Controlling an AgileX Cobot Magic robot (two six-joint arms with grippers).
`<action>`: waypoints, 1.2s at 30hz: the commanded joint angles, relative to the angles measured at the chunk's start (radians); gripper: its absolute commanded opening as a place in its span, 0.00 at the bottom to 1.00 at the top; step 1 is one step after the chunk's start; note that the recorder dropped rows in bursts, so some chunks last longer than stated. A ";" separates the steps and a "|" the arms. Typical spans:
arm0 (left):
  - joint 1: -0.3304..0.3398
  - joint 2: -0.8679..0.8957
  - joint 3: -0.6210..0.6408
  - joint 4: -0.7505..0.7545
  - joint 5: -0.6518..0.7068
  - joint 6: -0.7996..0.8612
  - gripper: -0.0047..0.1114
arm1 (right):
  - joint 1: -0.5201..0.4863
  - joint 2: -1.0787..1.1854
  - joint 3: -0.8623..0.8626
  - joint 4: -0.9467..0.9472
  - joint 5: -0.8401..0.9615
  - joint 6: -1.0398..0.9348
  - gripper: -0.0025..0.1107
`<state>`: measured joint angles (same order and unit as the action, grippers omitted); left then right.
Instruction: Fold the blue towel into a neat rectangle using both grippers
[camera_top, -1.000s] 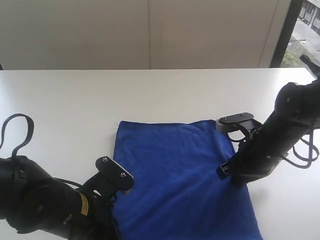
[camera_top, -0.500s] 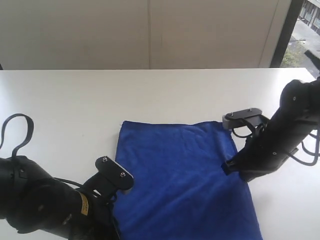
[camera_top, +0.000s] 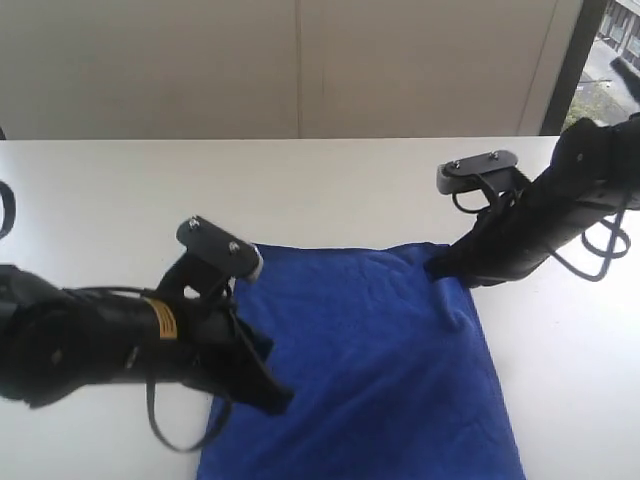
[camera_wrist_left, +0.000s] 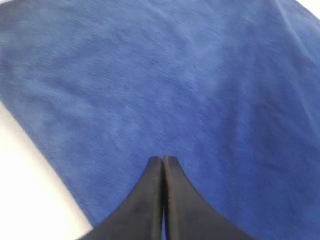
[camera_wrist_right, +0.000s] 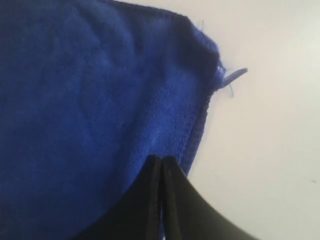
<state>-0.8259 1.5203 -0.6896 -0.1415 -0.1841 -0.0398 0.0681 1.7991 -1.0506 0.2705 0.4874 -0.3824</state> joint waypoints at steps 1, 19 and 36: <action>0.124 0.089 -0.106 0.001 0.058 0.018 0.04 | -0.005 0.088 -0.020 0.040 -0.002 -0.049 0.02; 0.176 0.390 -0.278 0.053 0.099 0.071 0.04 | -0.005 0.130 -0.020 0.012 -0.029 -0.059 0.02; 0.176 0.388 -0.278 0.053 0.162 0.121 0.04 | -0.009 0.130 -0.020 -0.043 -0.008 -0.036 0.02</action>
<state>-0.6535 1.8905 -0.9785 -0.0870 -0.1113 0.0720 0.0681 1.9256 -1.0664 0.2445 0.4682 -0.4253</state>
